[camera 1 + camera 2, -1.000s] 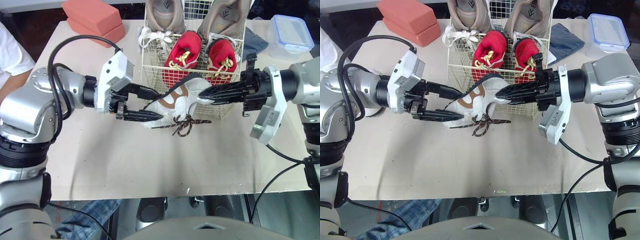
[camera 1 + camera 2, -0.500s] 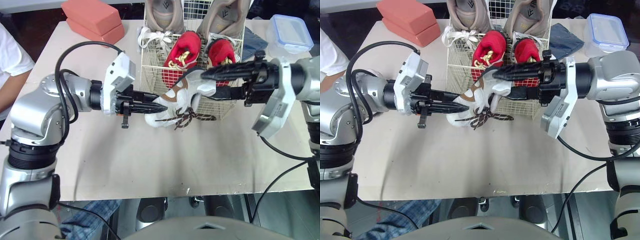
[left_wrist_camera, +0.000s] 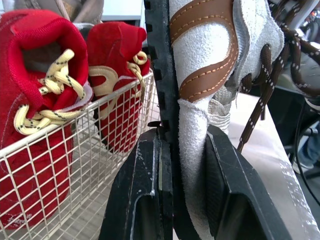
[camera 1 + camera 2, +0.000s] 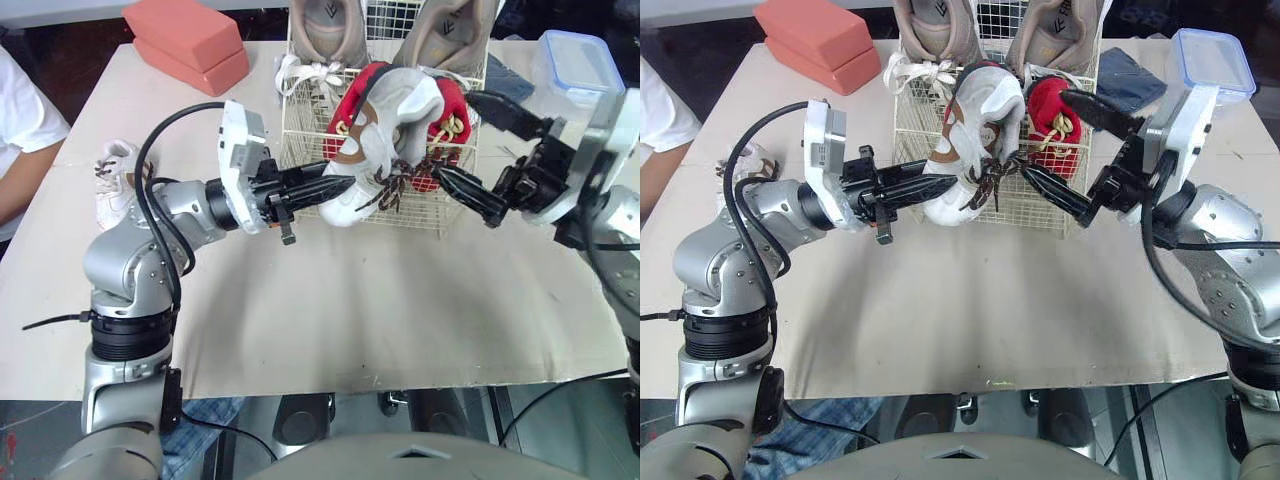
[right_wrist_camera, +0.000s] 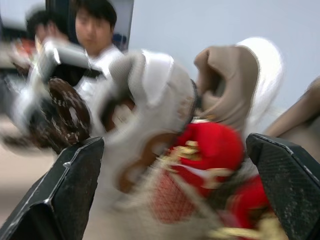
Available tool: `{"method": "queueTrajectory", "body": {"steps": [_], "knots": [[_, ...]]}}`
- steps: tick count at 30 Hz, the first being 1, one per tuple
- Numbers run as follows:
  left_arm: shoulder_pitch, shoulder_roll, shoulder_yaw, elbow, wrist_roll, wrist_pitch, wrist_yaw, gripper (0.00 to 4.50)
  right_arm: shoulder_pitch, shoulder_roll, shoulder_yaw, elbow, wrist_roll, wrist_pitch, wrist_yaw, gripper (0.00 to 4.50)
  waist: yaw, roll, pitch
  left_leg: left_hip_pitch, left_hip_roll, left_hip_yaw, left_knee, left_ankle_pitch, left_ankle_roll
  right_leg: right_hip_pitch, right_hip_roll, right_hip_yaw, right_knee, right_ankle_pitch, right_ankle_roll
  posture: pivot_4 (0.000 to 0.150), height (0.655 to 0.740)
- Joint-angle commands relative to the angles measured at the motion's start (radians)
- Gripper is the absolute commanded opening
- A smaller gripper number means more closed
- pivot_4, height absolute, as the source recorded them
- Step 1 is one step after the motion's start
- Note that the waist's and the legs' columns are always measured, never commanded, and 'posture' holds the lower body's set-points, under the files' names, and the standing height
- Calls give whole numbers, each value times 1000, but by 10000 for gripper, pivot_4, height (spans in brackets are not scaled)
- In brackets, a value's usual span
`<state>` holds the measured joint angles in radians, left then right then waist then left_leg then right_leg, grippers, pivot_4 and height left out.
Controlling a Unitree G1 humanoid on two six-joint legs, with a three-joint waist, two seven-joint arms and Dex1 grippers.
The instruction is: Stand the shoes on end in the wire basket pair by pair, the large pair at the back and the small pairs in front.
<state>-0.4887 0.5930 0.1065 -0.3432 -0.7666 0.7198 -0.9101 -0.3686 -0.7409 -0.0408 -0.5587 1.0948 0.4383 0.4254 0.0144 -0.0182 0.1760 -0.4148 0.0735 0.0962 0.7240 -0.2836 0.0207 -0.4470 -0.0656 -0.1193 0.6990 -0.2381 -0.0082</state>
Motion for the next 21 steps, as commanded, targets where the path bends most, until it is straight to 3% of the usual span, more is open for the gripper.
{"method": "queueTrajectory", "body": {"steps": [1,6,10,11,15,16,18,21], "knots": [[-5,-9,1,-41,-9,-31,5,4906,-5,11,-38,-73,184,110,-131,45000,0,0,0,0,0,0,0,0,0,0,0,0,-1,0,0,1500,6860],[-7,-12,-2,-46,-25,-21,1,4905,-18,35,-34,-78,213,168,-206,45000,1,0,0,-1,-1,0,-1,0,0,0,0,0,-2,0,0,1500,6860],[-11,-10,-3,-49,-39,-11,-4,4905,-18,65,-25,-71,209,190,-220,29171,0,0,0,-1,0,0,-1,0,0,0,0,0,-2,0,0,1500,6860],[-10,-8,-5,-51,-40,-9,-6,4905,-20,73,-19,-70,204,196,-221,22650,0,0,0,-1,0,0,-1,0,0,0,0,0,-2,0,0,1500,6860],[0,-3,-11,-63,-34,-12,-12,4904,-32,102,-8,-66,187,211,-236,10694,0,0,0,-1,0,0,-1,0,0,0,1,0,-2,0,0,1500,6860],[2,-4,-13,-68,-33,-13,-11,4904,-35,108,-9,-66,184,213,-243,5636,0,0,0,-1,0,0,-1,0,0,0,1,0,-2,0,0,1500,6860],[4,-6,-13,-72,-34,-14,-7,4904,-41,122,-15,-70,181,217,-263,723,0,0,0,-1,0,0,-1,0,0,0,1,0,-2,0,0,1500,6860],[-8,-14,8,-63,-86,25,5,4904,-41,135,-27,-89,186,226,-288,723,0,0,0,-1,0,0,-1,0,0,0,1,0,-2,0,0,1500,6860]]}}
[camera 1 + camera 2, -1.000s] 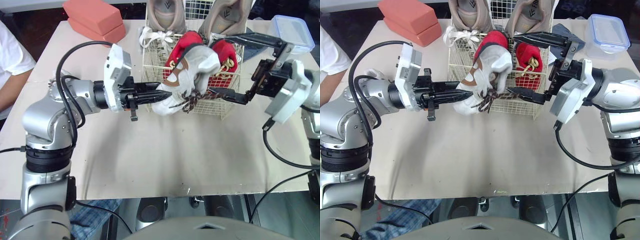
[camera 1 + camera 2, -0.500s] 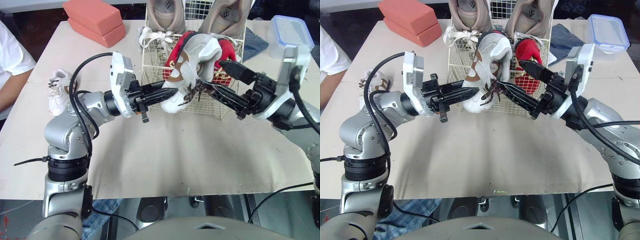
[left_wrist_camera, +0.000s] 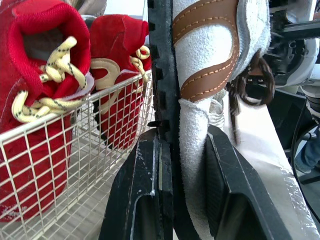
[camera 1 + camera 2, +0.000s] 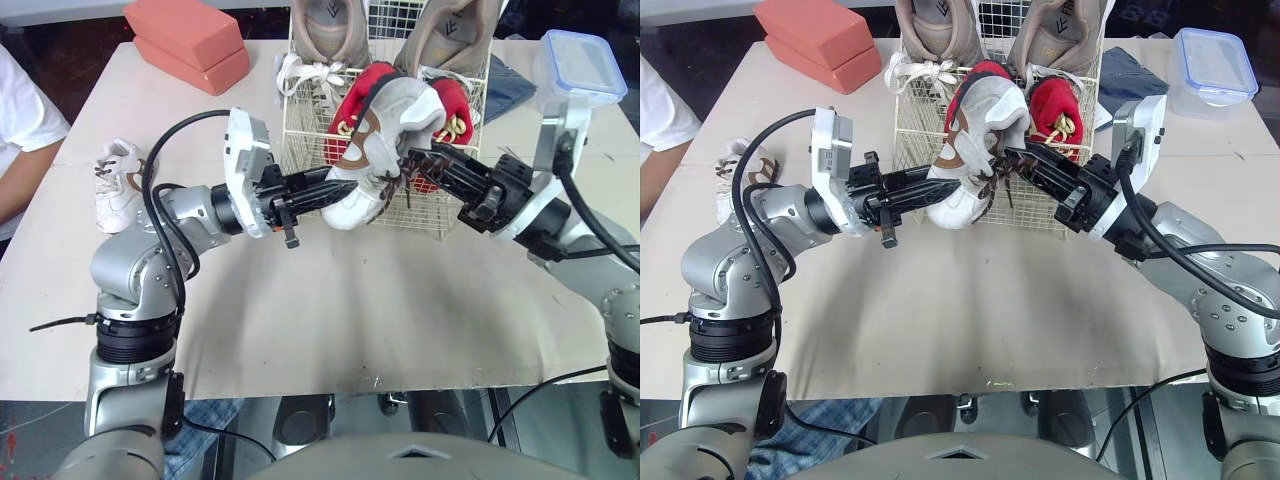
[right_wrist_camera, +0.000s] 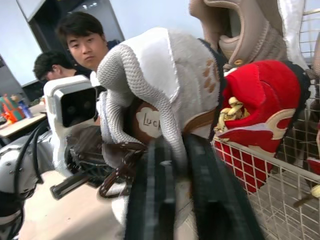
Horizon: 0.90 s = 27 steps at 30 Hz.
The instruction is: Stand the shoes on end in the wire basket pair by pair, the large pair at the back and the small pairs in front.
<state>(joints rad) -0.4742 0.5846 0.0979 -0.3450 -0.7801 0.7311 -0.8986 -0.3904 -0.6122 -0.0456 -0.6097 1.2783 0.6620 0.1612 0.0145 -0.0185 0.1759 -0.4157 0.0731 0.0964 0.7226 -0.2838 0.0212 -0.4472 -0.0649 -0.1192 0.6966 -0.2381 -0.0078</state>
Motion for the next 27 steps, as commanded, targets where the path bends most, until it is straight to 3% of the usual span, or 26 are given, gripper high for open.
{"method": "queueTrajectory", "body": {"steps": [1,2,4,9,10,15,20,27], "knots": [[-26,-8,22,-56,-82,26,5,9901,-17,9,-26,-46,6,3,-33,194,0,0,0,0,0,0,0,0,0,0,0,0,0,0,0,1500,6860],[-28,-7,25,-52,-89,36,11,14950,-17,11,-28,-53,8,4,-41,0,0,0,0,0,0,0,0,0,0,0,0,0,0,0,0,1500,6860],[-26,8,17,-48,-83,39,-5,19570,-22,22,-31,-67,14,1,-69,0,0,0,0,0,0,0,0,0,0,0,0,0,0,0,0,1500,6860],[-29,21,6,-27,-15,-22,-8,42186,-35,48,-41,-100,10,-10,-145,0,0,0,0,0,0,0,0,0,0,0,0,0,0,0,0,1500,6860],[-26,28,9,-26,-15,-23,-13,44693,-34,55,-49,-107,5,-18,-164,0,0,0,0,0,0,0,0,0,0,0,0,0,0,0,0,1500,6860],[-16,92,32,-44,-21,-16,-53,44693,-10,65,-111,-156,-43,-62,-248,0,0,0,0,0,0,0,0,0,0,0,0,0,0,0,0,1500,6860],[-63,177,31,-63,1,-10,-63,44693,51,48,-153,-195,-193,-86,-292,0,1,0,0,-1,0,0,-1,0,0,0,0,0,-1,-1,1,1500,6860],[-72,213,25,-114,-15,11,-46,44693,165,56,-19,-228,-456,-89,-253,0,-2,0,0,1,0,0,-1,0,0,0,0,1,0,-2,4,1500,6860]]}}
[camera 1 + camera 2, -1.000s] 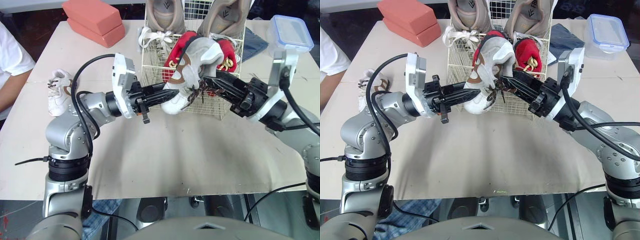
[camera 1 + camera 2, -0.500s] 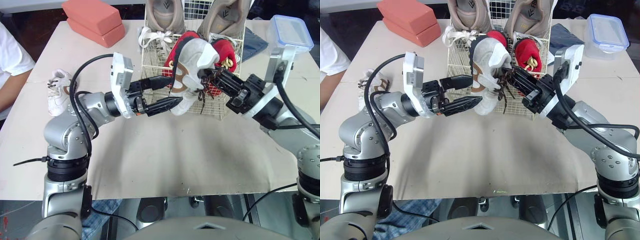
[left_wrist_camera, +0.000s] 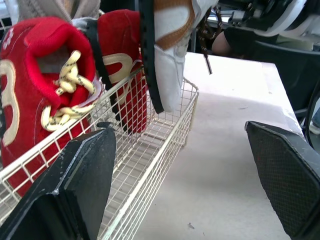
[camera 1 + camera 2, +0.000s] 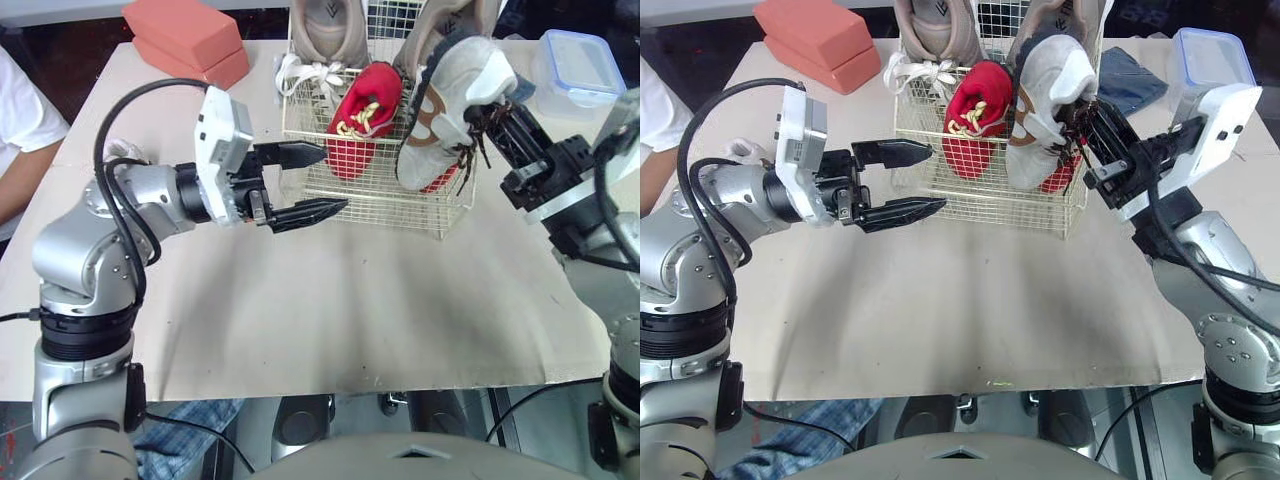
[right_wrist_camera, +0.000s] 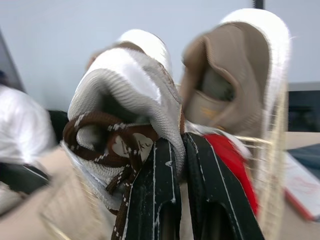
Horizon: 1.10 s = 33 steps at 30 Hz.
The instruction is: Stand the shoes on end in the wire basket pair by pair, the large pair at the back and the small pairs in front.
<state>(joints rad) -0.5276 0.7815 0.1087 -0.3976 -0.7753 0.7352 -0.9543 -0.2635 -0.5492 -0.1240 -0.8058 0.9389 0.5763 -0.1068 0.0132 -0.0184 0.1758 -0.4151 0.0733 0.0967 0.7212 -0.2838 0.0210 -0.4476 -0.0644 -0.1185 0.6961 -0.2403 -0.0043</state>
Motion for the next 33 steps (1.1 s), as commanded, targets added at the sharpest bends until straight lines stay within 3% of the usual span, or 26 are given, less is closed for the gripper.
{"method": "queueTrajectory", "body": {"steps": [1,10,22,25,32,33], "knots": [[-21,16,15,-69,-26,13,15,44693,53,-4,71,-37,-141,-7,23,0,0,-1,0,0,0,0,0,0,0,0,0,0,0,0,0,1500,6860],[-46,31,3,-120,-61,72,31,44693,157,29,123,-60,-275,55,16,0,0,-3,-1,0,0,-1,0,0,0,0,0,0,0,0,1,1500,6860],[-55,34,-17,-106,-47,66,19,44693,154,177,48,-47,-275,186,-93,0,2,-5,-3,0,0,-1,0,0,0,0,0,0,0,0,1,1500,6860],[-55,35,-20,-101,-39,61,14,45000,152,231,-7,-38,-257,196,-133,9103,1,-5,-3,0,0,-1,0,0,0,0,0,0,0,0,0,1500,6860],[-54,35,-32,-91,-16,44,2,45000,123,297,-84,-24,-191,239,-166,44092,0,-5,-3,0,0,-1,0,0,0,0,0,0,0,0,0,1500,6860],[-54,34,-32,-90,-15,43,1,45000,122,293,-90,-25,-185,243,-159,44611,0,-5,-3,0,0,-1,0,0,0,0,0,0,0,0,0,1500,6860]]}}
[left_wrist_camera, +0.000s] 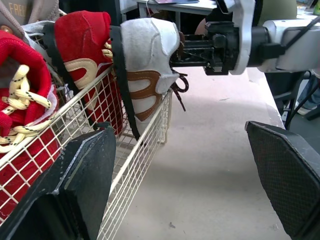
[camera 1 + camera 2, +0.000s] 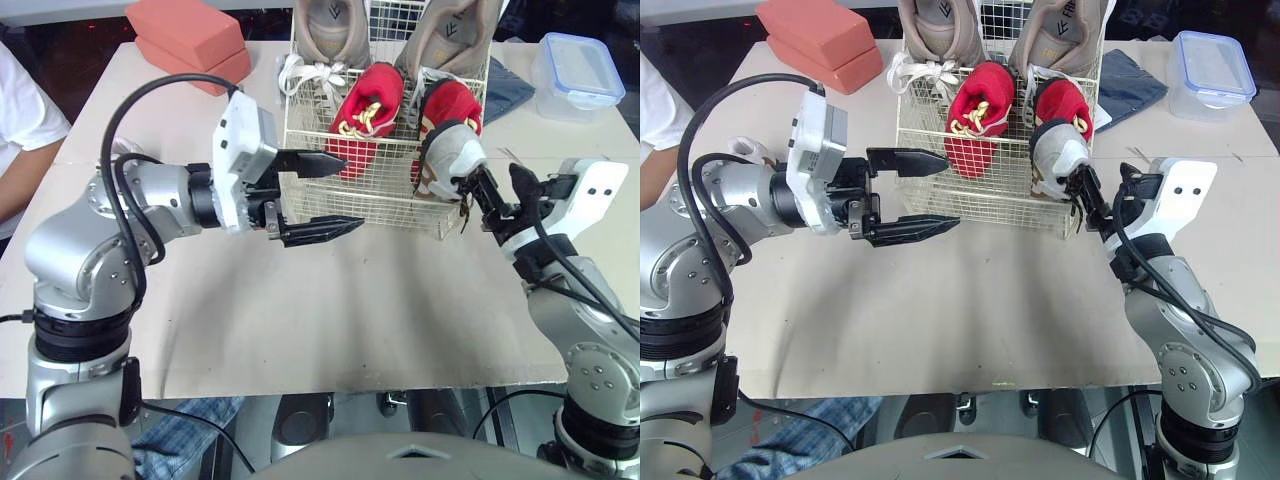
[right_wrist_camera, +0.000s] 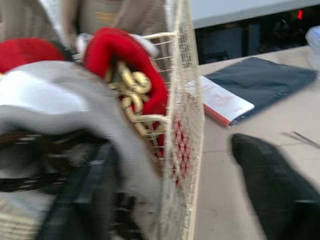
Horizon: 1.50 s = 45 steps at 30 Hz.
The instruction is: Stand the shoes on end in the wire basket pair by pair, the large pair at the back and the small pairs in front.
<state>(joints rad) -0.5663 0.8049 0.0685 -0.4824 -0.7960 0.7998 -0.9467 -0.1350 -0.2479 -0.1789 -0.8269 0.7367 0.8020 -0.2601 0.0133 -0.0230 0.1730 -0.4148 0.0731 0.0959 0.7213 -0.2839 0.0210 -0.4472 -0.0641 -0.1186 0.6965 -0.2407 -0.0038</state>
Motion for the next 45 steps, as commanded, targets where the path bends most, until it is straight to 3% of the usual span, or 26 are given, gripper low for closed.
{"method": "queueTrajectory", "body": {"steps": [1,4,10,14,24,35,39,45], "knots": [[-15,9,8,-5,6,-23,-8,45000,-8,-17,-44,-5,26,19,6,44611,0,0,0,0,0,0,0,0,0,0,0,0,0,0,0,1500,6860],[-14,7,9,-3,12,-27,-11,45000,-8,-59,-77,-1,53,21,51,44611,0,0,0,0,0,0,0,0,0,0,0,0,0,0,0,1500,6860],[-2,14,11,5,29,-40,-23,45000,72,-286,-230,30,206,14,326,44611,3,1,0,-1,-1,-1,-1,0,1,0,0,-1,-1,0,0,1500,6860],[1,14,9,9,35,-47,-27,45000,122,-389,-303,80,219,-5,436,44611,2,1,0,-1,-1,0,-1,-2,4,0,0,0,-1,0,0,1500,6860],[2,18,7,17,48,-57,-41,45000,168,-517,-419,134,247,-114,751,44611,2,0,1,0,-1,0,-1,-2,4,0,0,0,-1,0,0,1500,6860],[81,24,109,101,82,-110,-11,45000,105,-442,-206,27,184,-338,970,44611,1,0,1,0,0,0,-1,-2,3,0,0,0,-1,0,0,1500,6860],[107,51,212,246,143,-201,2,45000,127,-413,-111,-17,188,-355,984,44611,2,0,1,0,0,-1,-1,-1,2,0,0,-1,-1,0,0,1500,6860],[153,100,365,538,236,-385,-6,45000,224,-378,-25,-21,63,-454,1043,44611,3,0,1,0,0,0,-1,-1,2,0,-1,-2,-2,0,0,1500,6860]]}}
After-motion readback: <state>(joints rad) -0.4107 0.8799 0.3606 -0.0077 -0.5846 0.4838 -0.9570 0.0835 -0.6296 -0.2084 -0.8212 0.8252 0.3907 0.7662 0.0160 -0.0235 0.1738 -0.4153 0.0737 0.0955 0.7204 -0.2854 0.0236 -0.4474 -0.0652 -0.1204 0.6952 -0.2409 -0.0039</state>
